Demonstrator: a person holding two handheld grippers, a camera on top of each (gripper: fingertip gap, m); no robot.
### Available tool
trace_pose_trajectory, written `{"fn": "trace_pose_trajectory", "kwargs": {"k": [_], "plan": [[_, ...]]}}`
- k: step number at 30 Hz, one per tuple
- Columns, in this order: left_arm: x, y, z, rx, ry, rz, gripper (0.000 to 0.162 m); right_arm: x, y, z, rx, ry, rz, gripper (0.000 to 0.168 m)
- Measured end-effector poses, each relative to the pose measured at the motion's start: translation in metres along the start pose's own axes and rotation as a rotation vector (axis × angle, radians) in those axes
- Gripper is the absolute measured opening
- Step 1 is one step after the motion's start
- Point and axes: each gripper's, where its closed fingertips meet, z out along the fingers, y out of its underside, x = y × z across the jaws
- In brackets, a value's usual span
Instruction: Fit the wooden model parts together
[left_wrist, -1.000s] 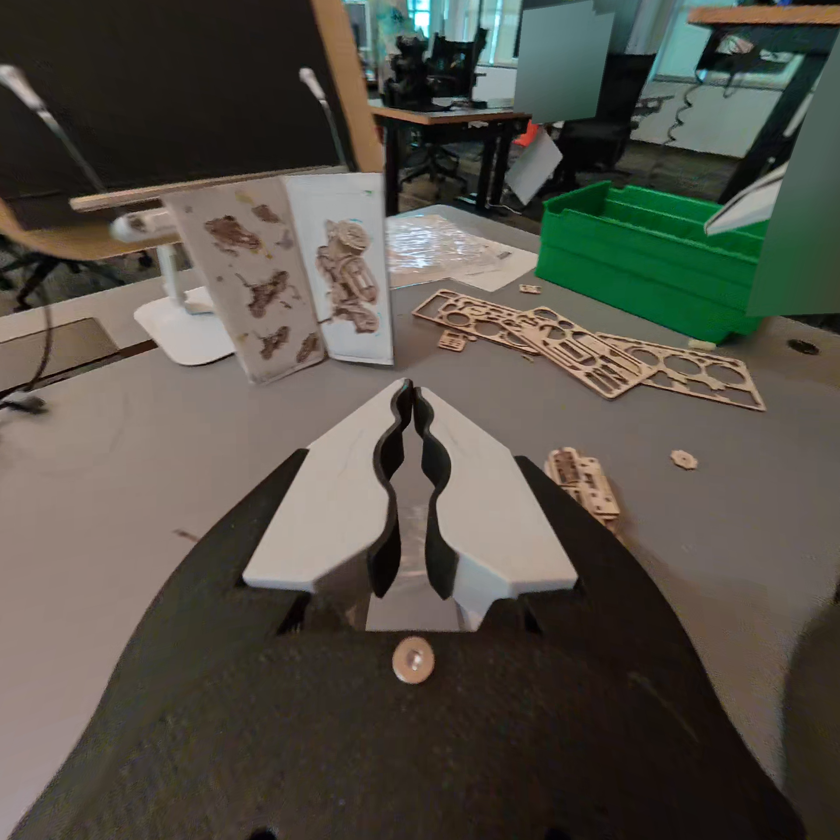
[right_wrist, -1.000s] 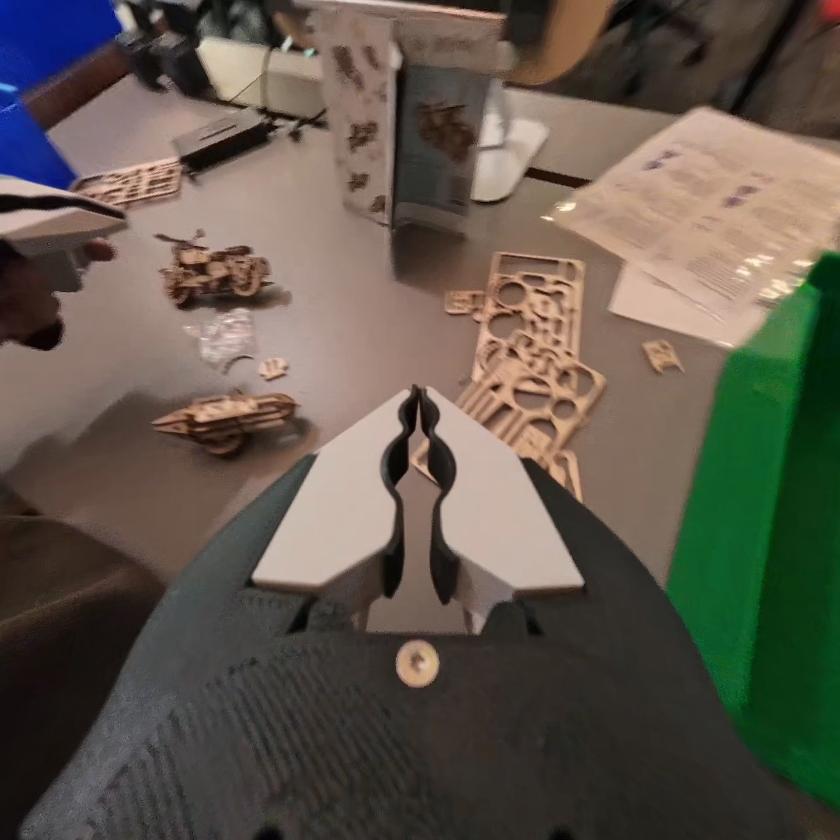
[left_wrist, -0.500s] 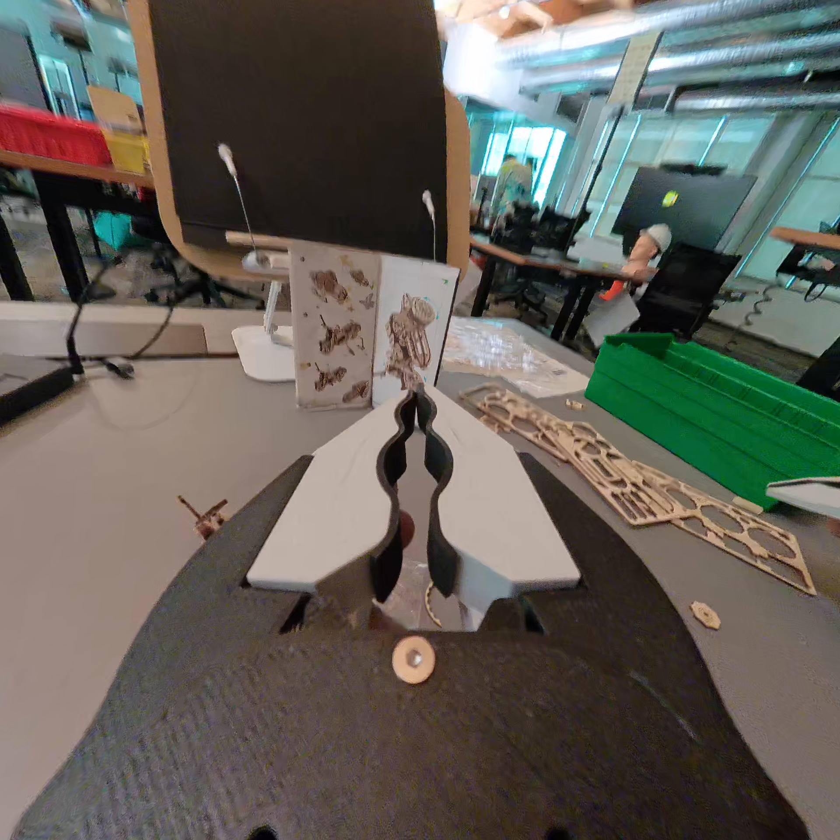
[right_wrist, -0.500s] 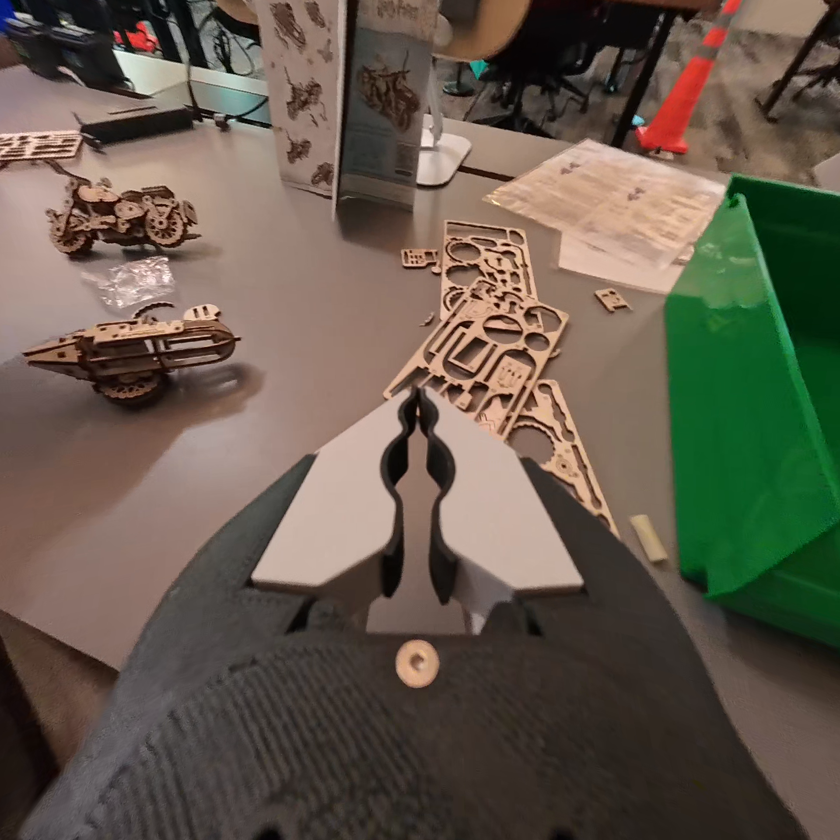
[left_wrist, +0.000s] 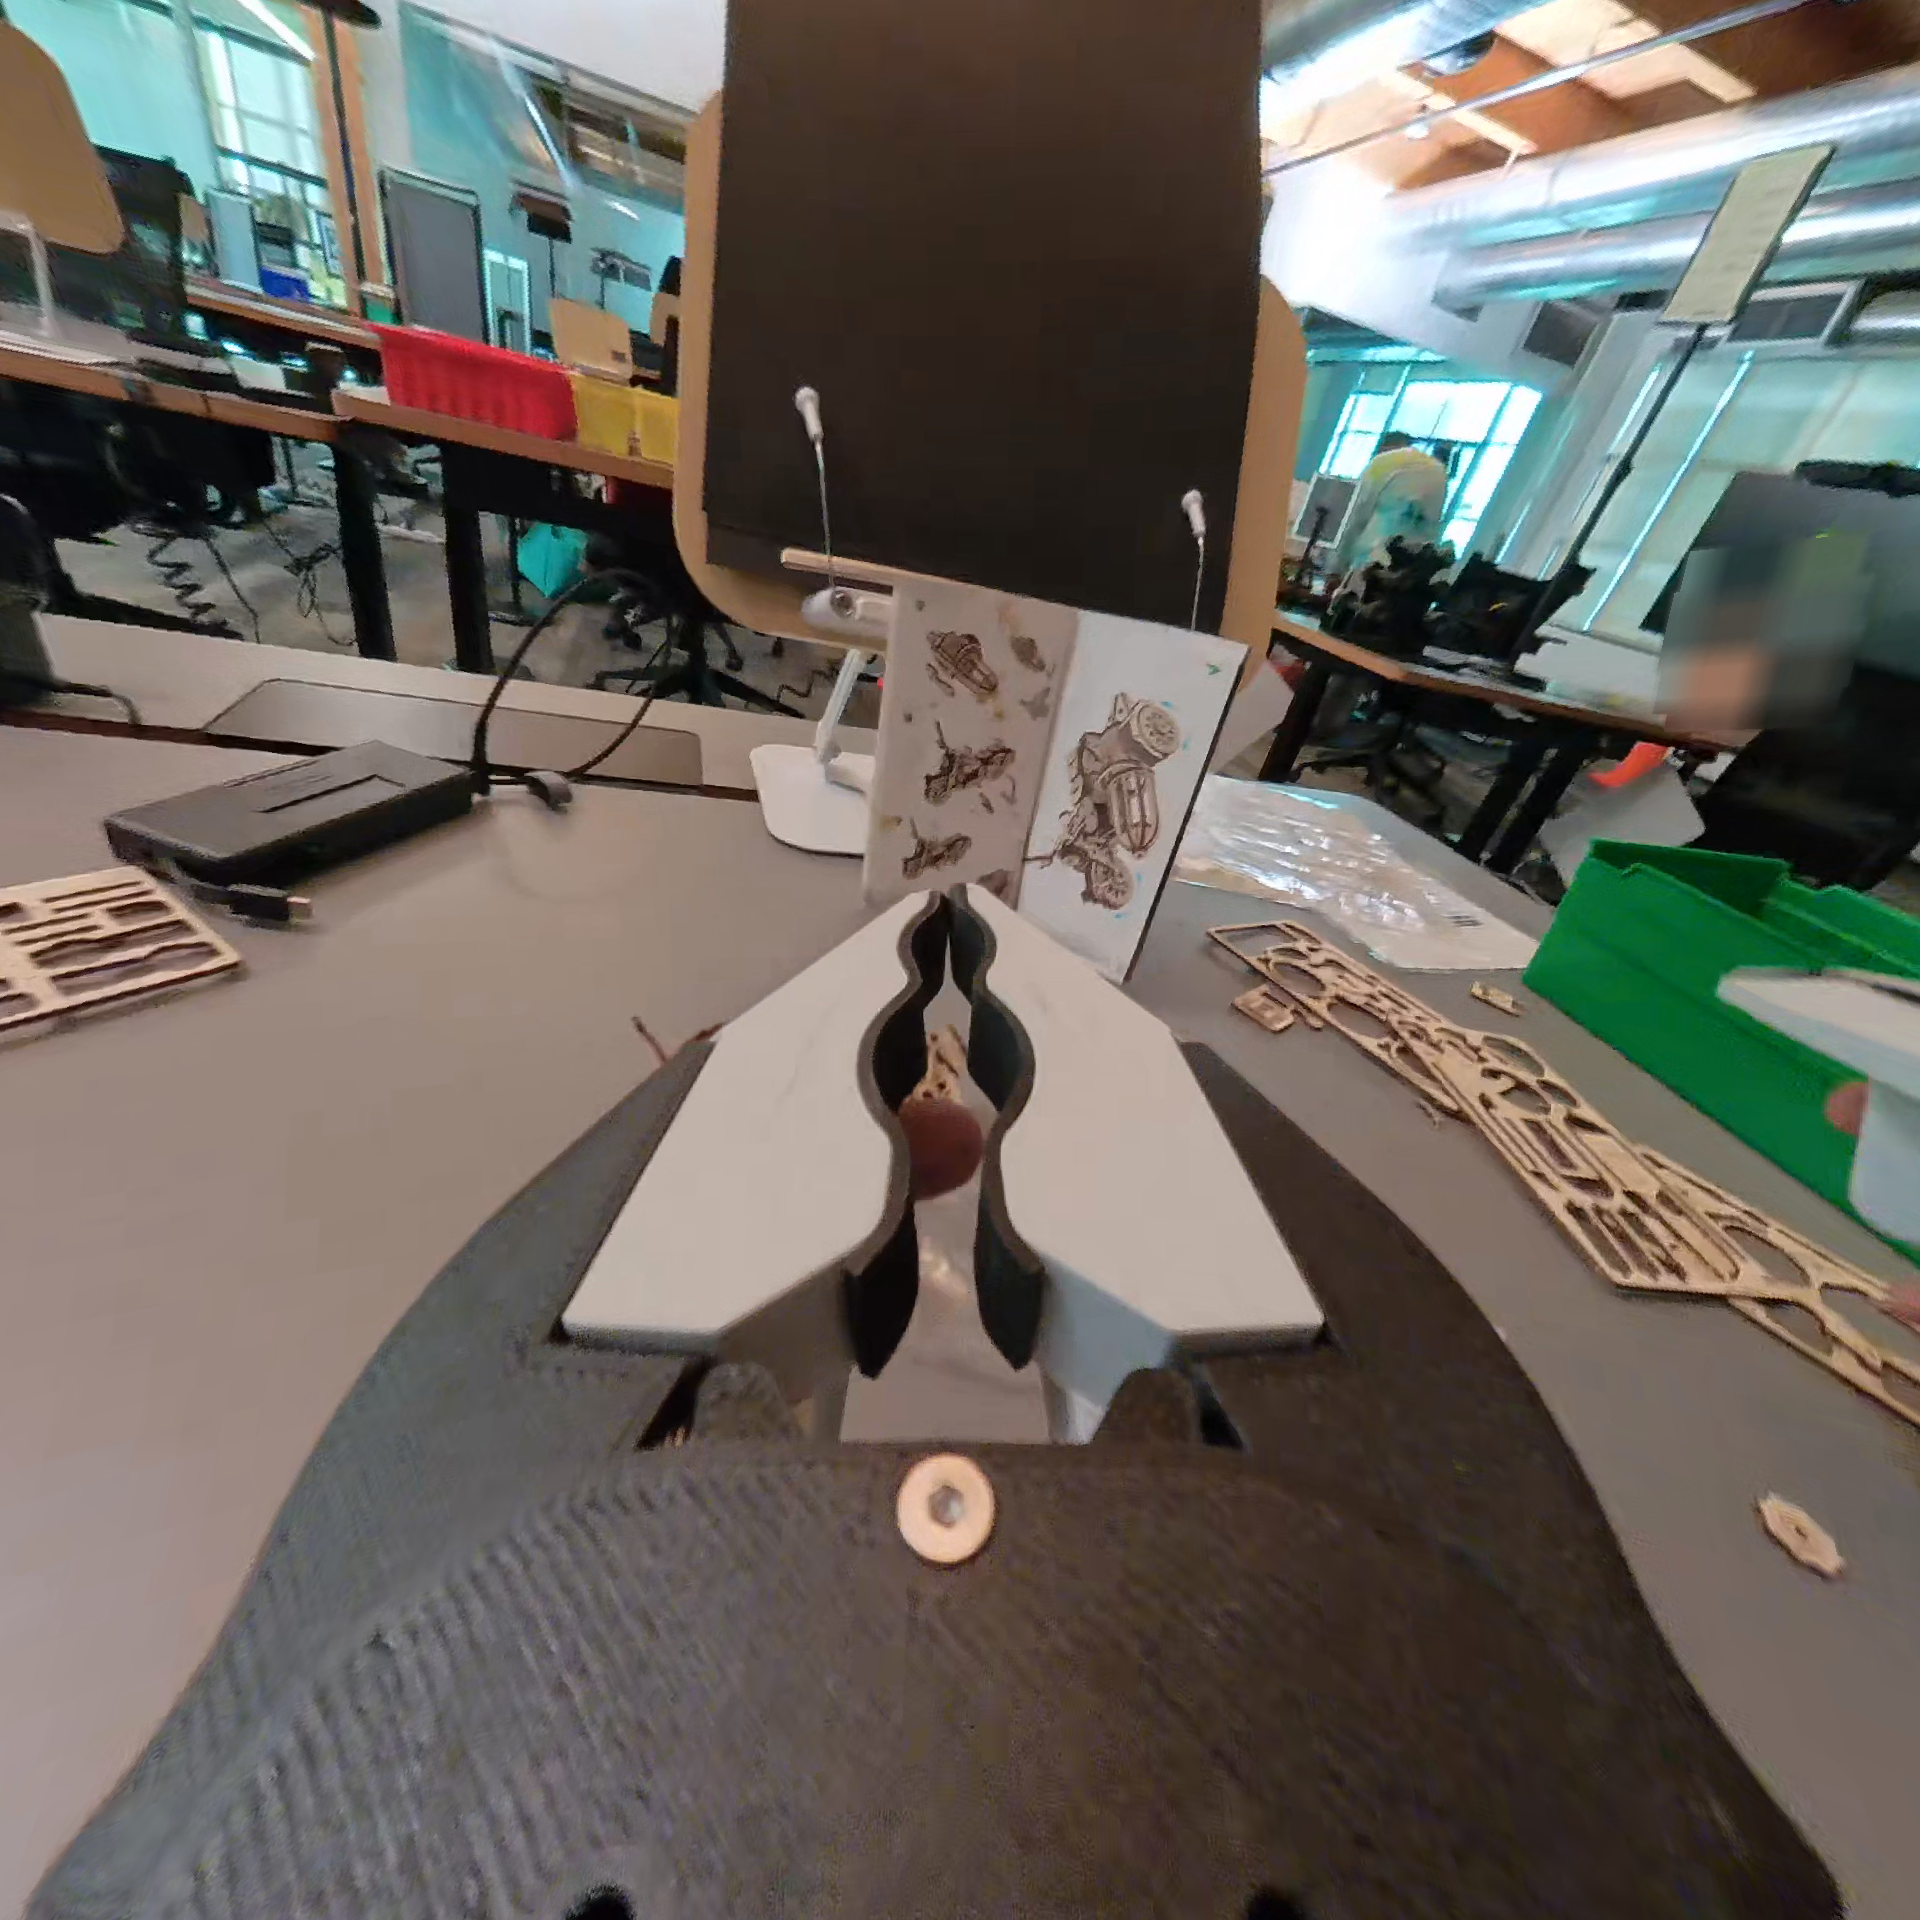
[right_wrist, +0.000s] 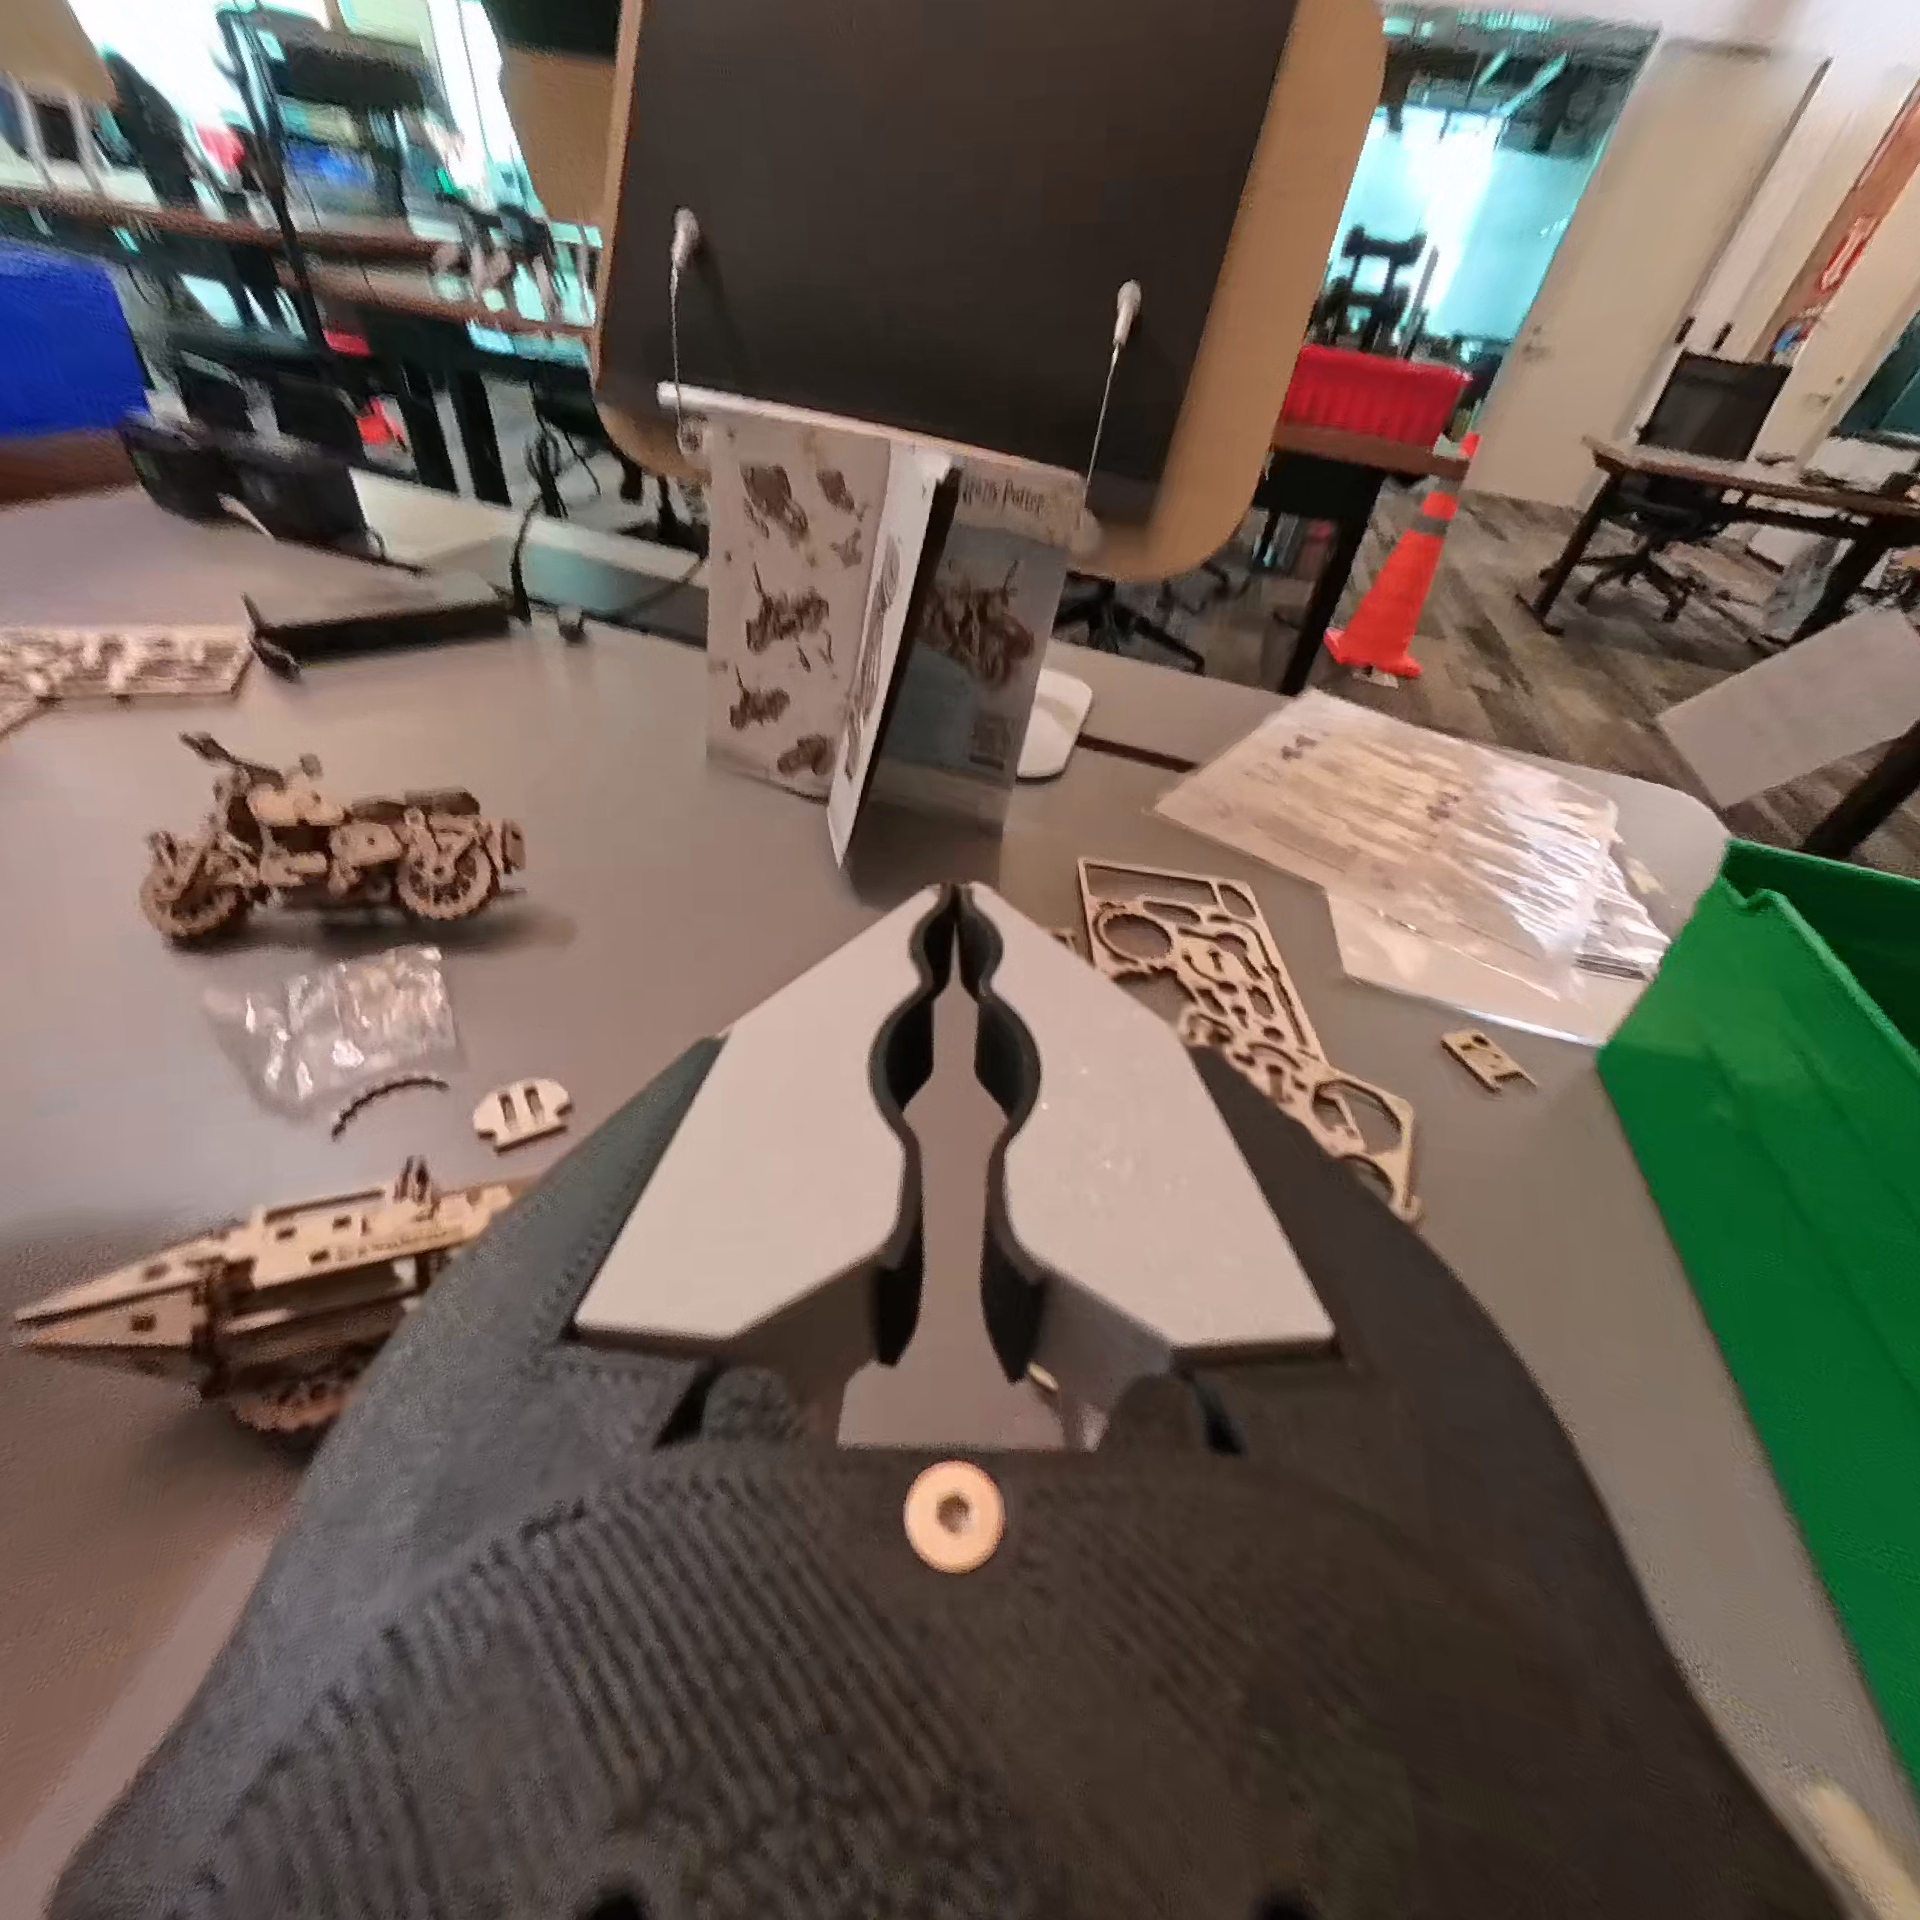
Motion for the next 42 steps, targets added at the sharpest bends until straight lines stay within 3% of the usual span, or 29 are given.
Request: {"fn": "trace_pose_trajectory", "kwargs": {"k": [5,10,14,19,23,28,30,32,33,35,42], "plan": [[0.008,0.020,-0.035,-0.106,0.082,-0.102,0.000,-0.002,0.023,-0.016,-0.009,-0.033,0.039,0.000],[0.021,0.045,-0.074,-0.207,0.114,-0.082,0.000,-0.016,0.049,-0.054,-0.087,-0.119,-0.085,0.000],[0.031,0.068,-0.094,-0.302,0.138,-0.115,0.001,-0.039,0.053,-0.073,-0.117,-0.216,-0.009,0.011],[0.072,0.103,-0.096,-0.473,0.225,-0.071,0.039,-0.058,0.066,-0.083,-0.181,-0.266,-0.018,0.012],[0.079,0.103,-0.079,-0.447,0.174,0.052,0.046,-0.065,0.069,-0.084,-0.202,-0.293,0.008,0.015],[0.081,0.088,-0.062,-0.383,0.198,0.003,0.069,-0.069,0.070,-0.080,-0.204,-0.381,0.139,0.052],[0.070,0.081,-0.065,-0.329,0.167,0.012,0.058,-0.063,0.075,-0.075,-0.217,-0.366,0.153,0.041],[0.058,0.072,-0.070,-0.269,0.132,0.018,0.016,-0.050,0.075,-0.069,-0.200,-0.302,0.138,0.019],[0.055,0.068,-0.074,-0.250,0.135,0.006,0.000,-0.045,0.072,-0.068,-0.178,-0.278,0.131,0.001],[0.062,0.065,-0.080,-0.253,0.211,-0.054,0.000,-0.038,0.061,-0.067,-0.122,-0.244,0.122,0.000],[0.051,0.061,-0.080,-0.219,0.193,-0.083,0.000,-0.033,0.054,-0.061,-0.066,-0.141,0.056,0.000]]}}
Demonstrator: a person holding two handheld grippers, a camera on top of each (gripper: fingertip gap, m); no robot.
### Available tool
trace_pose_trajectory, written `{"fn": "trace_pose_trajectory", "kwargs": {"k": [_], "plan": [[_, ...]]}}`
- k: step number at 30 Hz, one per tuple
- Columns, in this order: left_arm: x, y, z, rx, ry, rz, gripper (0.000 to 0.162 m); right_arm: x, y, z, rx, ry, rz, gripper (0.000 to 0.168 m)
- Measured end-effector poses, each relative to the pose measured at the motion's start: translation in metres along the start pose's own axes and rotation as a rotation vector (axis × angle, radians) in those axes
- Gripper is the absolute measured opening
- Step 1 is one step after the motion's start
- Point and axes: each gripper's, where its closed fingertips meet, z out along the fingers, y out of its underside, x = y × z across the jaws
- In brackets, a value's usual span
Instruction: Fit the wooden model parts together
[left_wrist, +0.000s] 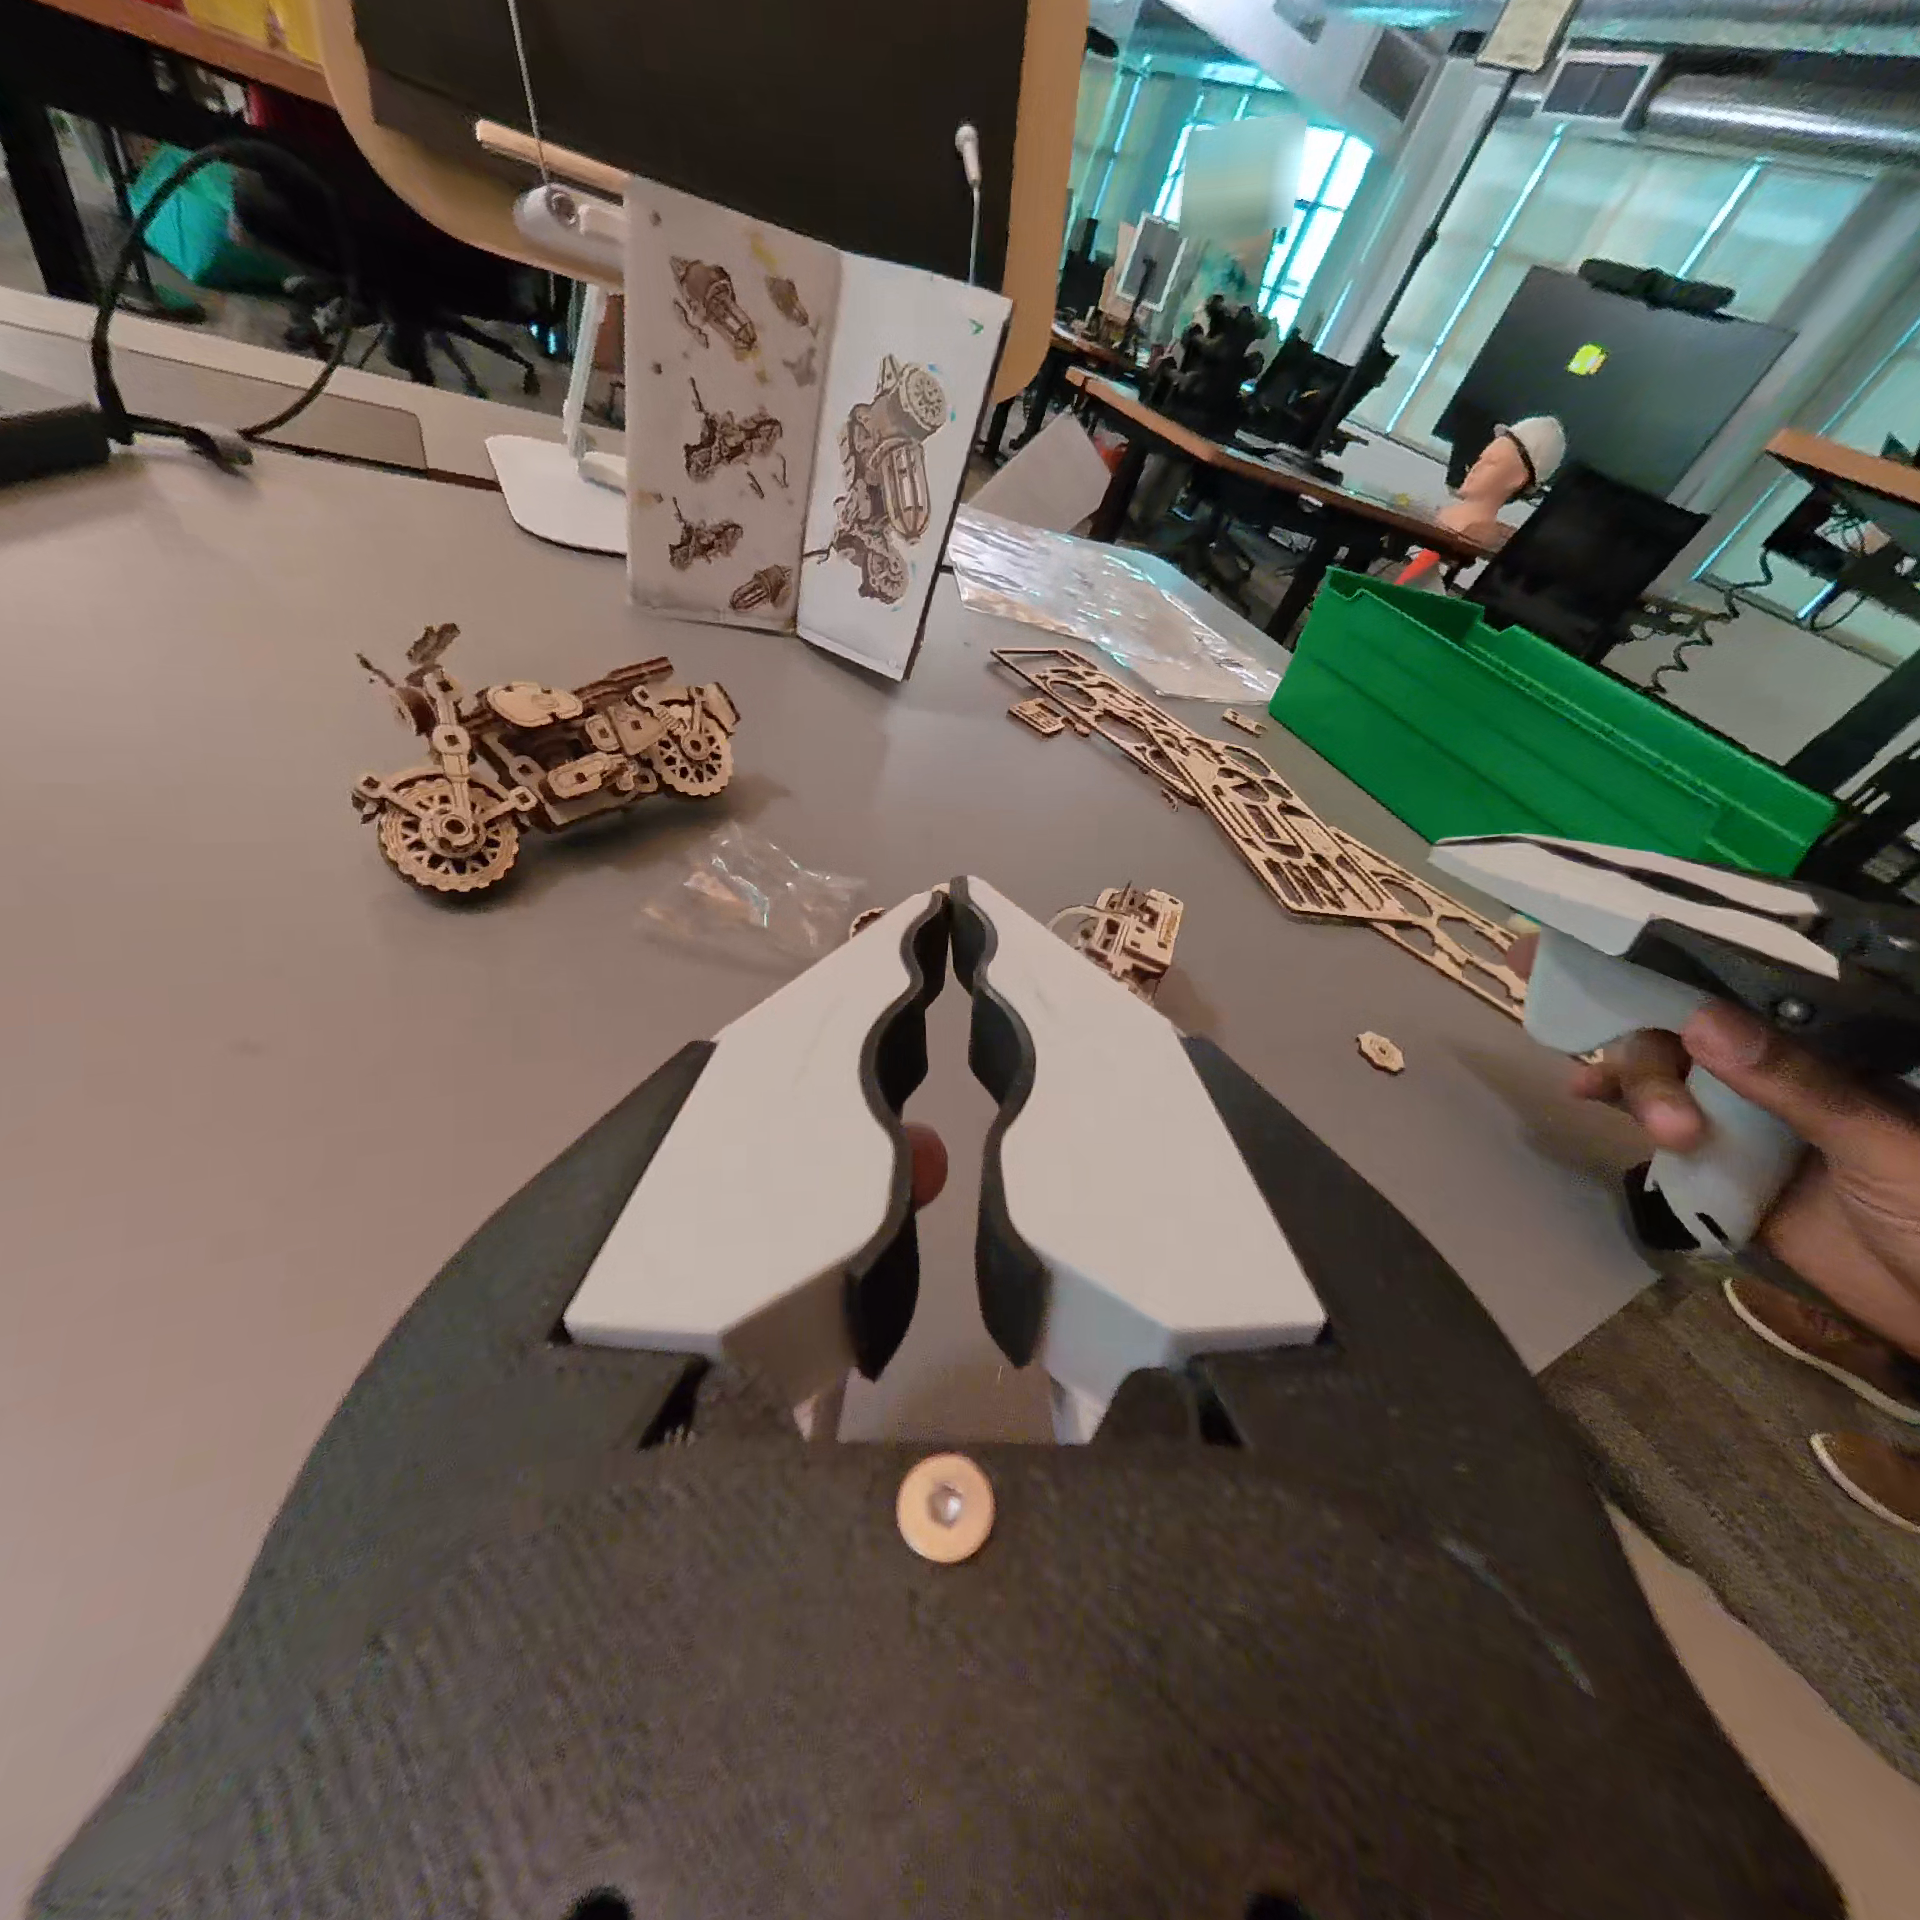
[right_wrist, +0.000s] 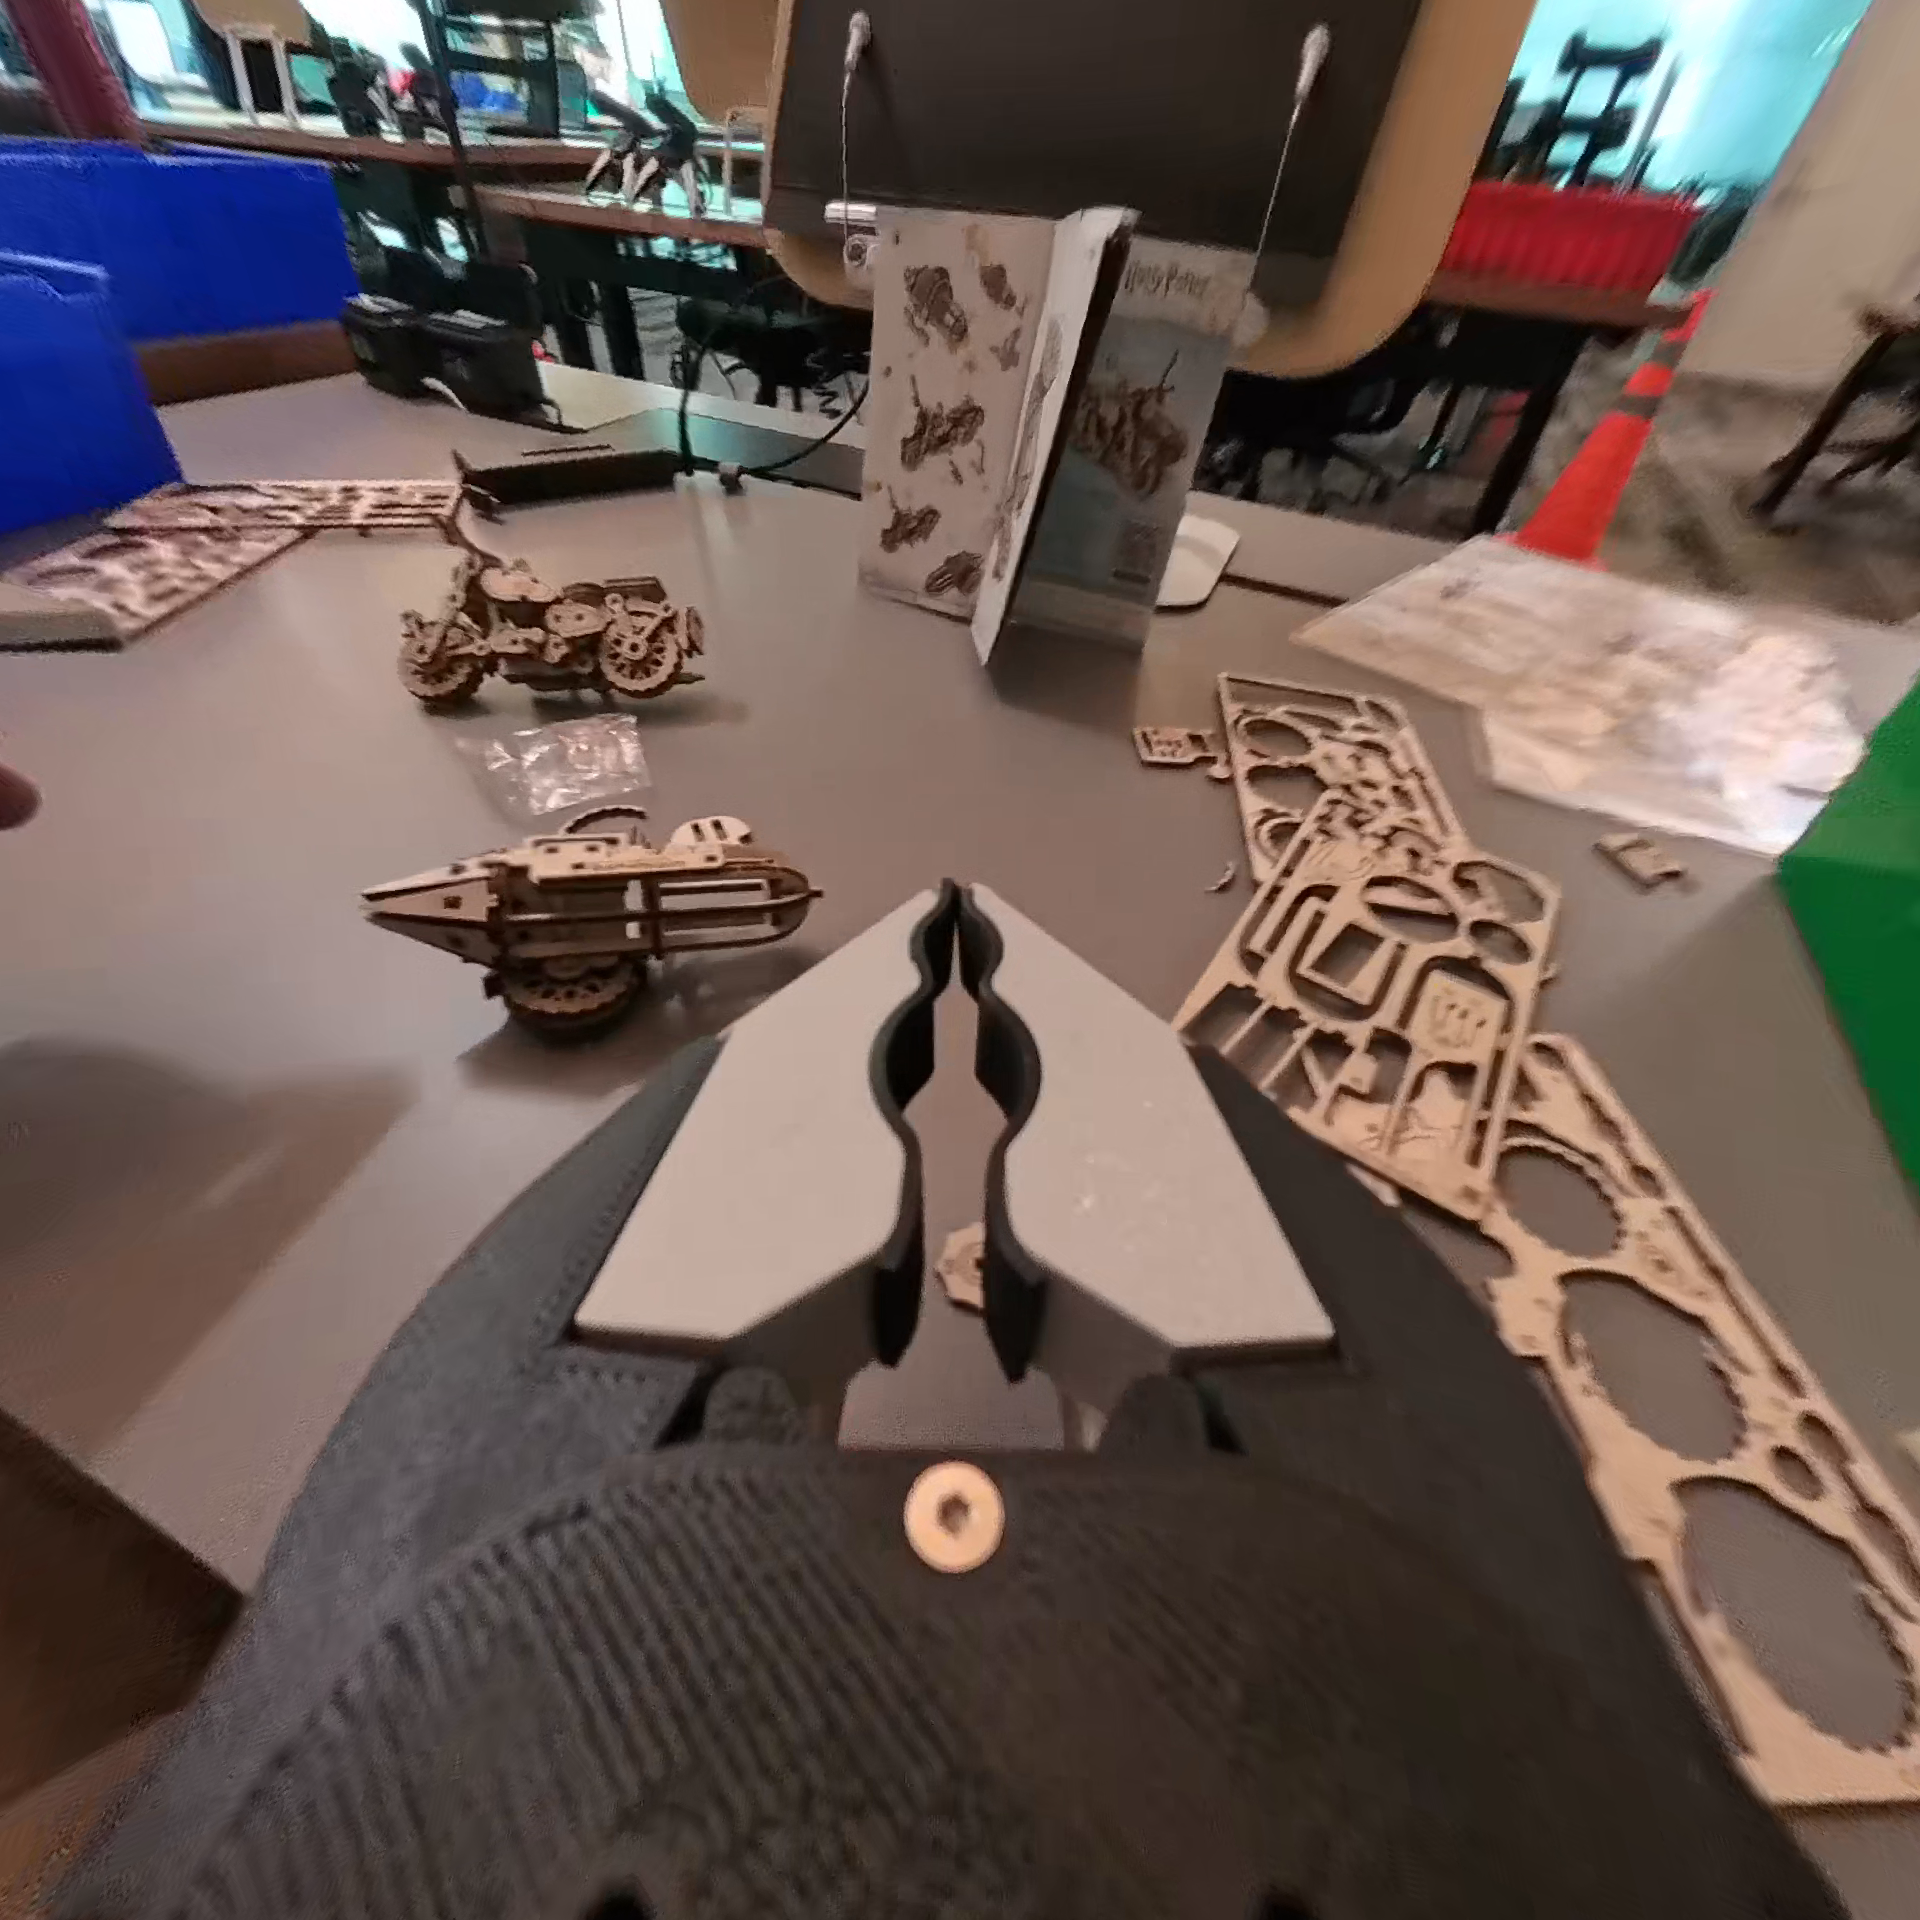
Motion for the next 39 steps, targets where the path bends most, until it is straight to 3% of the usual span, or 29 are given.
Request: {"fn": "trace_pose_trajectory", "kwargs": {"k": [3,7,10,14,17,23,24,27,30,32,35,39], "plan": [[-0.007,0.001,0.002,-0.036,-0.053,-0.056,0.000,0.004,0.005,-0.003,-0.038,0.030,-0.077,0.000],[-0.019,-0.004,0.001,-0.013,-0.174,0.028,0.000,0.007,0.004,-0.009,-0.054,0.043,-0.089,0.000],[-0.020,-0.007,-0.001,0.009,-0.195,0.054,0.000,-0.003,0.005,-0.015,-0.061,-0.031,-0.089,0.000],[-0.012,-0.005,-0.003,-0.002,-0.109,0.025,0.000,0.007,0.008,-0.020,-0.089,0.029,-0.167,0.000],[-0.021,0.005,0.001,-0.062,-0.133,-0.028,0.000,-0.008,0.009,-0.022,-0.079,-0.044,-0.206,0.016],[-0.013,0.017,0.006,-0.118,-0.093,-0.035,0.018,-0.030,0.023,-0.013,-0.135,-0.096,-0.264,0.038],[-0.011,0.018,0.007,-0.119,-0.080,-0.040,0.023,-0.035,0.023,-0.012,-0.132,-0.104,-0.266,0.044],[0.001,0.025,0.011,-0.162,0.015,-0.073,0.063,-0.047,0.017,-0.011,-0.094,-0.163,-0.158,0.066],[-0.002,0.034,0.014,-0.213,0.030,-0.135,0.082,-0.045,0.012,-0.013,-0.087,-0.206,-0.030,0.090],[0.000,0.033,0.014,-0.198,0.053,-0.125,0.096,-0.041,0.018,-0.014,-0.124,-0.211,-0.043,0.092],[-0.005,0.027,0.011,-0.151,0.012,-0.065,0.082,-0.042,0.022,-0.016,-0.141,-0.205,-0.109,0.090],[-0.011,0.018,0.006,-0.074,-0.058,0.028,0.038,-0.049,0.020,-0.016,-0.114,-0.224,-0.112,0.069]]}}
